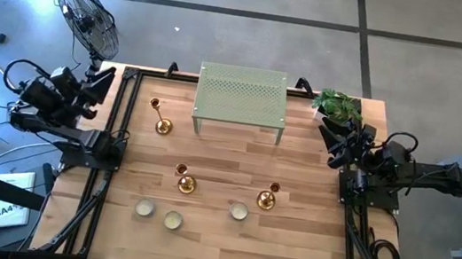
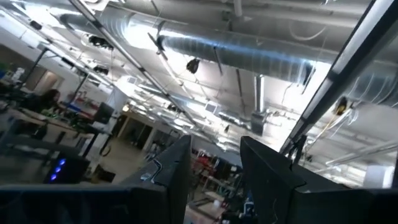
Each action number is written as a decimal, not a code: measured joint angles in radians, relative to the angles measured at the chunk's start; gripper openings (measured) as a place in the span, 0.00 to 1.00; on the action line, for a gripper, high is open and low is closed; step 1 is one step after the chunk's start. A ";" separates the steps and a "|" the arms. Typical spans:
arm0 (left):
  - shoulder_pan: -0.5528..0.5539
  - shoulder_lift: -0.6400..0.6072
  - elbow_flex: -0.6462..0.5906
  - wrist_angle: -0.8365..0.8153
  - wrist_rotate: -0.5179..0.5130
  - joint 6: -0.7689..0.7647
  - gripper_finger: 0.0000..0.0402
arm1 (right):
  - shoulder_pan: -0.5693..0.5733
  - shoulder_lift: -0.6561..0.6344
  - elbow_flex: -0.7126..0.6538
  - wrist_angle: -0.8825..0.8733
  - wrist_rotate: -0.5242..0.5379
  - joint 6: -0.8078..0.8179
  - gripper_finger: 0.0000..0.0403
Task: Pick & Place candle stick holders
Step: Put the top gold candle holder on the shelf
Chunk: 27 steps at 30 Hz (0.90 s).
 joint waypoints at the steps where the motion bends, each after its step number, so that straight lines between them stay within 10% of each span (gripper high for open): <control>1: 0.000 0.000 0.000 -0.012 -0.022 -0.001 0.34 | 0.000 0.000 0.000 -0.002 0.005 0.001 0.46; 9: 0.000 -0.001 0.000 -0.089 -0.128 0.024 0.34 | 0.000 0.000 0.000 0.000 -0.008 0.062 0.46; 18: 0.000 -0.001 0.000 -0.095 0.031 0.181 0.35 | 0.000 0.000 0.000 0.036 -0.049 0.026 0.46; 27: 0.000 0.000 0.000 -0.095 0.107 0.155 0.60 | 0.000 0.001 0.000 0.012 -0.060 0.026 0.46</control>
